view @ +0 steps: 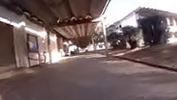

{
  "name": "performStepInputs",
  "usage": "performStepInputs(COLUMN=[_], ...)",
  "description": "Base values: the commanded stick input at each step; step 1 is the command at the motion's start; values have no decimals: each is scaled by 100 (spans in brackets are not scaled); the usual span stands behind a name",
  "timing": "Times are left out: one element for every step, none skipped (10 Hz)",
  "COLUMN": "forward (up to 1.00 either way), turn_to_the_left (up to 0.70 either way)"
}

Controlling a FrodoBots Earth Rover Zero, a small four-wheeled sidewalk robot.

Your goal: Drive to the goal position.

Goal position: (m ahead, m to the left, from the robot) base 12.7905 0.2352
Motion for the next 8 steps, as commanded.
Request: performStepInputs(forward=[85,85,85,85,85,85,85,85], turn_to_the_left=[0,0,0,0,0,0,0,0])
